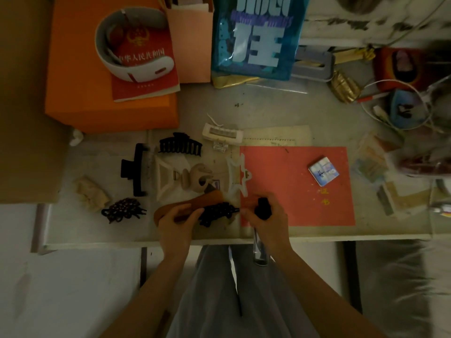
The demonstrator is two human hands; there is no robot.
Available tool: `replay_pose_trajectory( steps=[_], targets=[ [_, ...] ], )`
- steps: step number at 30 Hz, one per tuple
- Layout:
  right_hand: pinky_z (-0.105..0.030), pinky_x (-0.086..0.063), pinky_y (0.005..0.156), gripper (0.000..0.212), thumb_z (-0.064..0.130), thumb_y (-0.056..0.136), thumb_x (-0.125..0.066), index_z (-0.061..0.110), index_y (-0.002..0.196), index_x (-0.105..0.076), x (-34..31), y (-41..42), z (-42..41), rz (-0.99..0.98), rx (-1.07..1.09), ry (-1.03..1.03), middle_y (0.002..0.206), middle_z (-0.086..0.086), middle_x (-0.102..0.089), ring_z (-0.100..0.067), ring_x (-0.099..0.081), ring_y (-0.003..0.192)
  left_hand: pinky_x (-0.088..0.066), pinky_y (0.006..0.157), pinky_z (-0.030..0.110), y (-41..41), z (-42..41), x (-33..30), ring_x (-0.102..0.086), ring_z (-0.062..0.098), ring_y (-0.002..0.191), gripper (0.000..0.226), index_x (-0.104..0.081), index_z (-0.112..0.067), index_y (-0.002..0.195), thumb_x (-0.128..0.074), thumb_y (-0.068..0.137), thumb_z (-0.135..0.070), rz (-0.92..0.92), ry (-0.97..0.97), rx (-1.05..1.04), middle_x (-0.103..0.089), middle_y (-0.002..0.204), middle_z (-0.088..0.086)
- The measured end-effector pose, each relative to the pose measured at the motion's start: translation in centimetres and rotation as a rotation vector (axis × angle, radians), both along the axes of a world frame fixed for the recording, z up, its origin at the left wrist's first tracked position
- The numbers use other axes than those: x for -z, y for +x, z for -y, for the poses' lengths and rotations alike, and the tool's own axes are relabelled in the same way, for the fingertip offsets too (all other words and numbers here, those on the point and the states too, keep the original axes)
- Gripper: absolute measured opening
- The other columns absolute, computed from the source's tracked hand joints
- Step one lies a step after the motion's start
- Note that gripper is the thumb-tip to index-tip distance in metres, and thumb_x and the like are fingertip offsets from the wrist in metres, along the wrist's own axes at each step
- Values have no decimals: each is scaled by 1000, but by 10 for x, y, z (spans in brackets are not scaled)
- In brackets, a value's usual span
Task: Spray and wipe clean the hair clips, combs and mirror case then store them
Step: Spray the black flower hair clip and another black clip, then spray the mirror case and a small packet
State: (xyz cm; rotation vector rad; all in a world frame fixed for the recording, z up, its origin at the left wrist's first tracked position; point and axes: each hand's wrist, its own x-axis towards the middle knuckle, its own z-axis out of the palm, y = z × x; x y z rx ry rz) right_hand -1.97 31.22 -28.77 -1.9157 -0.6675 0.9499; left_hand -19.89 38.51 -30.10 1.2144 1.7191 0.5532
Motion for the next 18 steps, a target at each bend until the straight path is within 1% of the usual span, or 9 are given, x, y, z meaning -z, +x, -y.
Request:
replay_pose_trajectory(
  steps=[2,3,5,6,8,10,13,16,18],
  targets=[
    [-15,-52,65,40,8,77,-78,35,97,-56,-8,8,-1,2,8,12,82,10,-63,1,-62,76,-50,80,23,0,-6,-8,-63,13,85,26,-70,-9,93,-81,72,-21,-14,8,23,-68,90,0],
    [-22,-54,69,37,10,77,-78,30,100,-58,-12,12,-2,-12,16,15,83,5,-65,-4,-63,78,-49,79,18,1,-9,-13,-63,10,84,28,-70,-8,95,-80,73,-22,-16,18,43,-68,89,-1],
    [-40,-57,75,38,13,76,-78,22,108,-59,-20,24,-3,-21,40,16,89,-5,-68,-21,-66,83,-43,69,3,6,-14,-21,-58,-5,78,27,-68,-12,97,-79,75,-23,-15,53,83,-65,85,-8],
    [-45,-57,76,39,13,76,-78,21,109,-59,-23,31,-4,-13,53,20,90,-7,-69,-25,-67,83,-41,66,1,9,-16,-25,-55,-10,76,26,-67,-15,98,-78,76,-23,-10,66,102,-62,85,-12],
    [-50,-56,76,39,12,76,-78,27,106,-60,-30,42,-5,-2,89,38,87,-6,-70,-26,-67,80,-42,67,4,20,-19,-30,-53,-12,80,27,-66,-19,101,-77,77,-22,41,55,134,-61,91,-12],
    [-51,-56,77,39,11,76,-78,32,104,-59,-37,51,-5,-7,123,61,86,-1,-70,-22,-68,80,-43,72,8,35,-22,-36,-54,-6,86,31,-63,-20,104,-78,76,-19,114,12,161,-60,99,-9],
    [-52,-56,80,39,12,77,-78,33,103,-60,-47,64,-5,-17,161,91,88,1,-71,-18,-68,85,-49,90,25,60,-25,-43,-58,13,103,45,-59,-11,117,-77,76,-18,220,-37,235,-60,113,1],
    [-51,-56,80,39,12,76,-78,36,101,-60,-58,76,-3,-9,187,109,86,4,-71,-12,-69,84,-45,91,21,85,-26,-53,-56,15,109,50,-58,-12,122,-77,77,-23,237,24,311,-59,112,-5],
    [-51,-56,79,40,12,76,-79,38,99,-59,-64,88,1,-1,200,114,85,6,-71,-12,-69,84,-43,93,23,102,-25,-59,-54,13,110,50,-58,-17,122,-77,77,-27,235,30,332,-58,116,-7]
  ],
)
